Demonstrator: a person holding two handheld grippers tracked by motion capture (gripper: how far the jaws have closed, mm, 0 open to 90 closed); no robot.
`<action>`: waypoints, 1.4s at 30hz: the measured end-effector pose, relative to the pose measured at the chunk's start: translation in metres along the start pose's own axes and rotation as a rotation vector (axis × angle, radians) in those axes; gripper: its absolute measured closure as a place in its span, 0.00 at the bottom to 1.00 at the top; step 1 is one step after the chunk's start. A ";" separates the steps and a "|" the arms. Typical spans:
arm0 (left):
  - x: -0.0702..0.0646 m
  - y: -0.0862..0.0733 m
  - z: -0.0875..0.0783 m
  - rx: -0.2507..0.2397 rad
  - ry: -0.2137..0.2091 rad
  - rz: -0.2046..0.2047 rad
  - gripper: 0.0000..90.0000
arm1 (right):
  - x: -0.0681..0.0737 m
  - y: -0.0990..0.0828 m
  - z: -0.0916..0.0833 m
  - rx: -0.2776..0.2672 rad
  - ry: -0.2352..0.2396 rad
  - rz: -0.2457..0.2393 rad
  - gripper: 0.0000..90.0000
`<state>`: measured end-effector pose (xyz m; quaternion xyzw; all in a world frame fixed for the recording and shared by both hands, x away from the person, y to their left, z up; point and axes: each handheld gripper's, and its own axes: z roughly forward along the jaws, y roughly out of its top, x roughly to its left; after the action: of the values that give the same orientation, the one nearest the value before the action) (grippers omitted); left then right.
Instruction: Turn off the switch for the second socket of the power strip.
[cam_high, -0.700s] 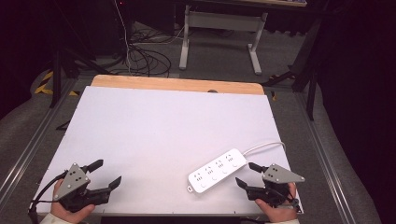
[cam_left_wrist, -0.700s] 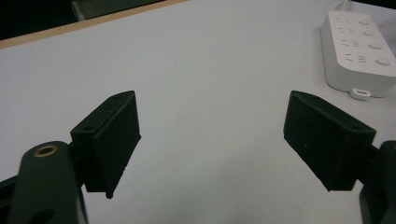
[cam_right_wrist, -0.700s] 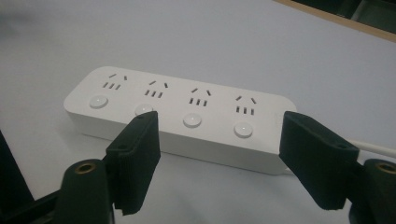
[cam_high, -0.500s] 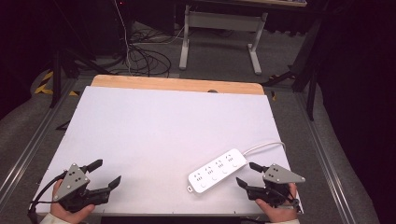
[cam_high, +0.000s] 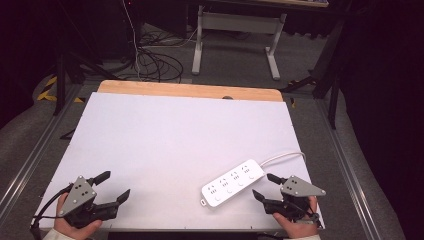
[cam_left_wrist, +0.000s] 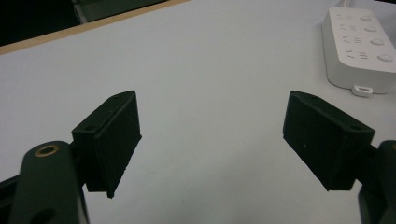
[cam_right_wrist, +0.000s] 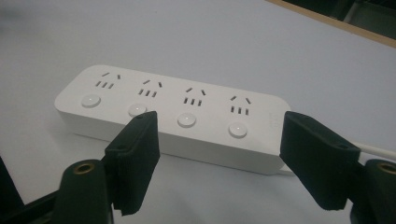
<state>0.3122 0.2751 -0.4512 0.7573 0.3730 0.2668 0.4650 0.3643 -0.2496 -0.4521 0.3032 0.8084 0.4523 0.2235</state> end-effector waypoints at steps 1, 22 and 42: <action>0.000 0.000 0.000 0.000 0.000 -0.001 0.22 | 0.000 0.000 0.000 0.001 0.000 -0.001 0.32; -0.001 0.000 0.001 0.005 0.011 -0.003 0.22 | -0.005 0.013 -0.007 0.011 0.009 0.019 0.43; -0.001 0.000 0.002 0.012 0.021 -0.005 0.22 | -0.016 0.046 0.001 0.022 0.030 0.040 0.41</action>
<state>0.3130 0.2739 -0.4522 0.7563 0.3812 0.2712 0.4574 0.3894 -0.2415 -0.4116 0.3148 0.8104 0.4523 0.1989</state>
